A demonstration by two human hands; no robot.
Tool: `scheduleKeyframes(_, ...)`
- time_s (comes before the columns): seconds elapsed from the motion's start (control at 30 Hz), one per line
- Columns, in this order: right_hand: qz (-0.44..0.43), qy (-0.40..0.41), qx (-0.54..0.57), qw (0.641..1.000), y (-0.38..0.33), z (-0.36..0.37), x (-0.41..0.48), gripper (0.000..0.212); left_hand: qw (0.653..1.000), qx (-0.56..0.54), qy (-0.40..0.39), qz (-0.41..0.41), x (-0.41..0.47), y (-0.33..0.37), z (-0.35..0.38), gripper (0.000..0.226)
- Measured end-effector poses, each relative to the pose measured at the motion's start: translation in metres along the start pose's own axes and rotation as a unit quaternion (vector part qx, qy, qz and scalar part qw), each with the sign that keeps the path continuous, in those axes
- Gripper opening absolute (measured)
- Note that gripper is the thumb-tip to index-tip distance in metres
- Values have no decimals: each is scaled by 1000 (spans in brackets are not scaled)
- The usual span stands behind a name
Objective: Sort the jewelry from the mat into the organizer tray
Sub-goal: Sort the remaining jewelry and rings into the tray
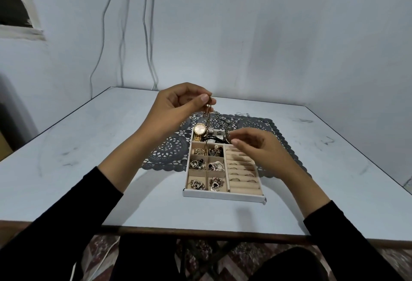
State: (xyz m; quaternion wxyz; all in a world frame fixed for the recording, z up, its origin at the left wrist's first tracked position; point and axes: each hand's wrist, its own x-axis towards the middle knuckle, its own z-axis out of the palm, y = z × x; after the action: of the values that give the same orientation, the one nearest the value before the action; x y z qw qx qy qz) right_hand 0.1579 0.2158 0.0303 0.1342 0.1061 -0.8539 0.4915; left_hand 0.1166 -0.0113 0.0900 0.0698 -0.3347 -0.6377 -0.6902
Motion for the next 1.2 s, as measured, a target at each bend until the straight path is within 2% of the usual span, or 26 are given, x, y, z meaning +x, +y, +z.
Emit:
scheduleKeyframes(0.1,13,102,-83,991,17,-7,1,24,1000,1,0,-4,-2,0,0,9)
scheduleKeyframes(0.17,16,131,-155,979,30,-11,1,31,1000,-2,1,-8,-4,0,0,9)
scheduleKeyframes(0.3,62,109,-265,956,52,-17,-3,42,1000,2,-5,-17,-10,-4,1,10)
scheduleKeyframes(0.43,108,71,-318,939,65,-18,-5,45,1000,-4,-6,-25,-18,-7,3,17)
scheduleKeyframes(0.63,117,51,-346,929,73,-17,-4,40,1000,7,-14,-25,-28,-11,2,19)
scheduleKeyframes(1.0,113,53,-340,932,75,-17,-5,39,1000,5,-12,-22,-43,-17,2,11)
scheduleKeyframes(1.2,111,51,-341,932,75,-17,-5,38,997,8,-22,-73,-52,-31,-9,10)
